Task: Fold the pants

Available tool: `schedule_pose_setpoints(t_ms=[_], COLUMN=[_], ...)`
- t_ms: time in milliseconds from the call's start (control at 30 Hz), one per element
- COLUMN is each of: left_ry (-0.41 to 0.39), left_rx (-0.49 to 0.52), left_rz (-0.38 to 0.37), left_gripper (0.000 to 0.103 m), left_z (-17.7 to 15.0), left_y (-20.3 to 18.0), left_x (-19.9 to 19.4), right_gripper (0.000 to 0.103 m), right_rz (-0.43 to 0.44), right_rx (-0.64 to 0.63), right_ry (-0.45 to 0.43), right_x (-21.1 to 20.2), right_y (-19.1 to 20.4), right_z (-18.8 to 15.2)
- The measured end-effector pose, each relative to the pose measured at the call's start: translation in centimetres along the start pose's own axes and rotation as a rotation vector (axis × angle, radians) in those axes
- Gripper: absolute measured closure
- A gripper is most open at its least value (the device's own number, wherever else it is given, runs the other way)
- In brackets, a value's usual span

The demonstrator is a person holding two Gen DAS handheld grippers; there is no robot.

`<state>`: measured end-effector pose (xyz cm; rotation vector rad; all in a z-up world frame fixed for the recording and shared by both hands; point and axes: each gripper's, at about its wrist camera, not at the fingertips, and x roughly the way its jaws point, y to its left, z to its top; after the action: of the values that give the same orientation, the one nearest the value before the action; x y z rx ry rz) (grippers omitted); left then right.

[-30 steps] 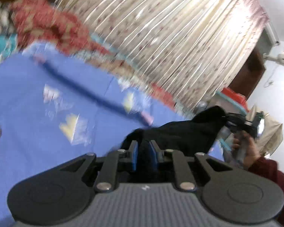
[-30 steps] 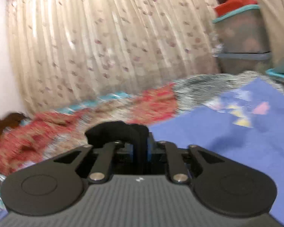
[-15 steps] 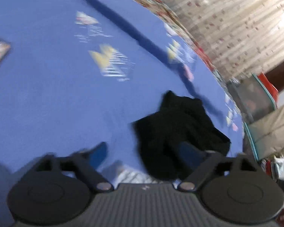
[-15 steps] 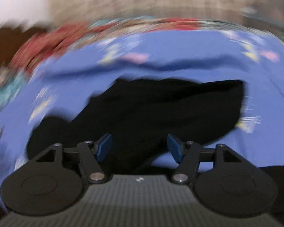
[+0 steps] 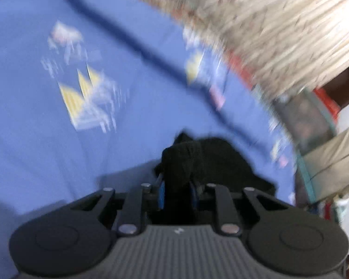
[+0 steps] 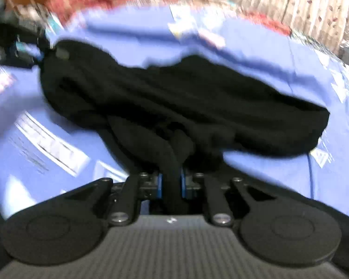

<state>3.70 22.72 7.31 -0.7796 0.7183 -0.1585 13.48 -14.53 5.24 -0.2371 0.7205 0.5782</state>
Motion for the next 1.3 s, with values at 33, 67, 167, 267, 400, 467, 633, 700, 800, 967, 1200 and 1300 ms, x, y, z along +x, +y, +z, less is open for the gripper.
schedule_pose_setpoints(t_ms=[33, 67, 167, 267, 400, 467, 633, 700, 800, 967, 1200, 1300], left_ry=[-0.031, -0.067, -0.138, -0.052, -0.010, -0.091, -0.121, -0.077, 0.038, 0.211, 0.187, 0.081], left_rx=[-0.012, -0.012, 0.060, 0.063, -0.054, -0.074, 0.217, 0.360, 0.488, 0.578, 0.631, 0.534], left_rz=[-0.020, -0.018, 0.101, 0.289, 0.323, 0.325, 0.302, 0.269, 0.178, 0.204, 0.292, 0.282], left_gripper=[0.085, 0.085, 0.079, 0.056, 0.056, 0.056, 0.039, 0.022, 0.011, 0.000, 0.073, 0.077], left_z=[0.0, -0.4, -3.3, -6.9, -8.8, -7.6, -0.6, 1.3, 2.7, 1.7, -0.2, 1.1], left_y=[0.2, 0.6, 1.4, 3.7, 6.6, 6.8, 1.7, -1.2, -3.9, -5.5, -6.5, -5.7], left_x=[-2.1, -4.6, -8.7, -8.9, -10.7, -12.5, -7.6, -2.5, 5.7, 16.4, 18.6, 13.7], right_gripper=[0.086, 0.086, 0.076, 0.054, 0.054, 0.054, 0.053, 0.053, 0.050, 0.047, 0.030, 0.030], right_rz=[0.052, 0.094, 0.198, 0.223, 0.237, 0.243, 0.057, -0.005, -0.068, -0.127, -0.042, 0.037], right_rx=[0.005, 0.000, -0.008, -0.009, 0.094, 0.183, 0.366, 0.431, 0.481, 0.426, 0.130, 0.076], right_ry=[-0.028, -0.039, 0.010, 0.123, 0.153, 0.090, -0.034, -0.076, -0.092, -0.072, -0.043, 0.021], right_x=[-1.3, -2.4, -3.7, -1.8, -1.1, -1.9, -2.2, -1.7, -1.3, 0.0, 6.3, 11.2], right_y=[-0.5, -0.7, -1.3, -0.9, -2.6, -5.4, -12.8, -14.7, -15.7, -17.4, -15.1, -13.0], right_z=[0.5, 0.4, -0.2, -1.7, -1.2, 0.5, 4.3, 5.1, 4.6, 5.6, 11.8, 14.2])
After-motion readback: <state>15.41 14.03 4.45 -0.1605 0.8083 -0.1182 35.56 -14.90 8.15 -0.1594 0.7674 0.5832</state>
